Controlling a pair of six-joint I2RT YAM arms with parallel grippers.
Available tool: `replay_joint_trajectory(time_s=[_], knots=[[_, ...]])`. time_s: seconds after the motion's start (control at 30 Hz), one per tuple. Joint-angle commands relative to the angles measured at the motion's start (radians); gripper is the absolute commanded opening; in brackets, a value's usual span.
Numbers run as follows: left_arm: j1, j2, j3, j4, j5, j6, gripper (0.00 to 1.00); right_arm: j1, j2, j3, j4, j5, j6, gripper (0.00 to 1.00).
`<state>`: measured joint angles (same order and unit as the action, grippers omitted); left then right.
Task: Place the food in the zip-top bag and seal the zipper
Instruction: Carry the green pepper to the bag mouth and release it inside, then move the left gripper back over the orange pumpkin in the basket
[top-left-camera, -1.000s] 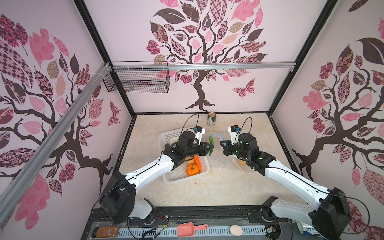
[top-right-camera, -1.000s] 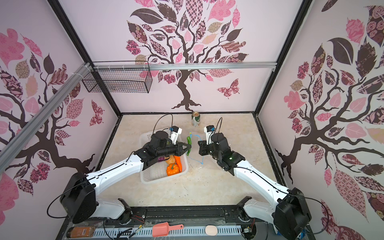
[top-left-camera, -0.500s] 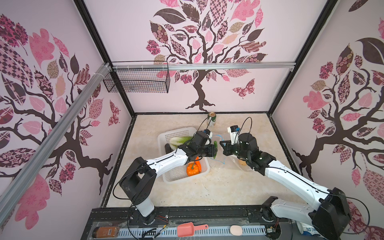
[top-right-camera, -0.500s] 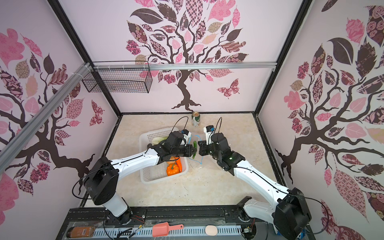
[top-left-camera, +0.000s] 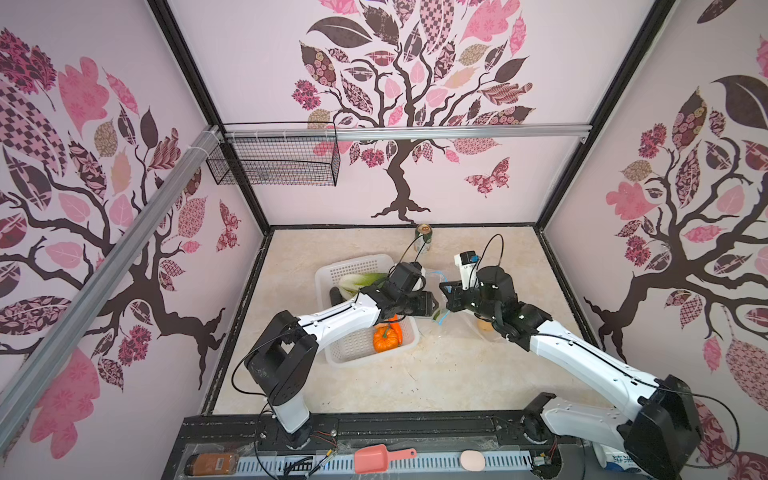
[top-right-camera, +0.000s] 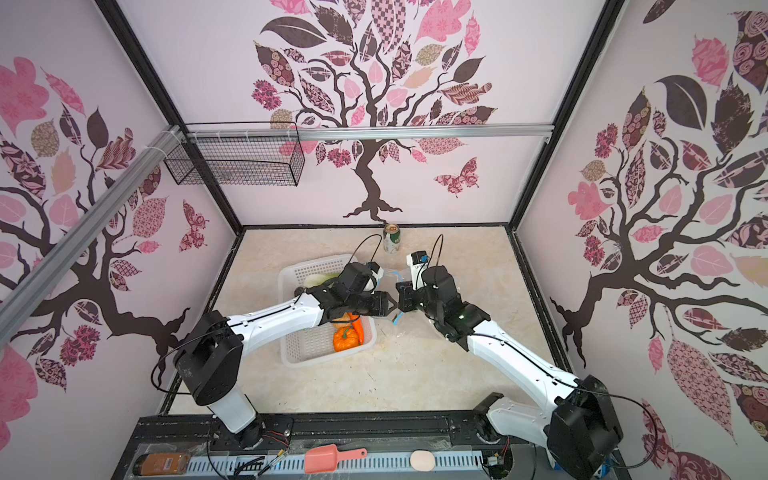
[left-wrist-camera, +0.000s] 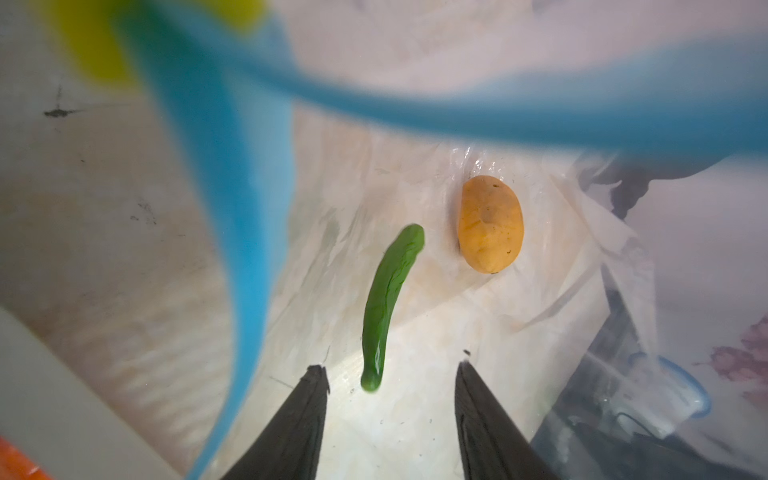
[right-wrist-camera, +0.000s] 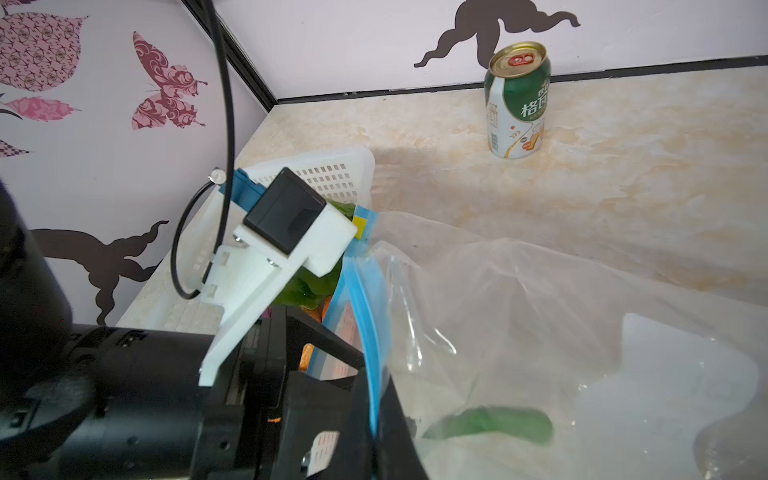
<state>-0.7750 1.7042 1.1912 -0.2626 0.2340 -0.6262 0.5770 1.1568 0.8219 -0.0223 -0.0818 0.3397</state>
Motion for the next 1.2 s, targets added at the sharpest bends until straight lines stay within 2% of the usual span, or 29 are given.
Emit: replay_joint_trajectory(time_s=[0.0,0.13,0.4,0.5,0.53,0.57,0.63,1.0,1.17], knots=[[-0.005,-0.070,0.035,-0.005,0.028,0.028,0.57,-0.005,-0.016,0.011,-0.004,0.018,-0.010,0.00],[-0.004,-0.162,-0.004,-0.034,0.003,0.057,0.60,-0.004,-0.018,0.014,-0.010,0.038,-0.017,0.00],[0.003,-0.377,-0.088,-0.250,-0.212,0.119,0.70,-0.005,-0.016,0.016,-0.006,0.065,-0.025,0.00],[0.015,-0.442,-0.133,-0.317,-0.292,0.122,0.80,-0.004,-0.016,0.014,-0.002,0.066,-0.026,0.00],[0.021,-0.460,-0.147,-0.334,-0.307,0.121,0.90,-0.004,-0.016,0.014,-0.003,0.065,-0.025,0.00],[0.027,-0.473,-0.163,-0.350,-0.314,0.120,0.93,-0.005,-0.017,0.014,-0.003,0.065,-0.026,0.00],[0.035,-0.485,-0.185,-0.382,-0.320,0.114,0.98,-0.004,-0.019,0.014,-0.004,0.065,-0.028,0.00],[0.033,-0.401,-0.252,-0.433,-0.323,0.099,0.99,-0.004,-0.023,0.013,-0.009,0.066,-0.027,0.00],[0.003,-0.333,-0.258,-0.424,-0.323,0.094,0.98,-0.005,-0.022,0.011,-0.010,0.068,-0.027,0.00]])
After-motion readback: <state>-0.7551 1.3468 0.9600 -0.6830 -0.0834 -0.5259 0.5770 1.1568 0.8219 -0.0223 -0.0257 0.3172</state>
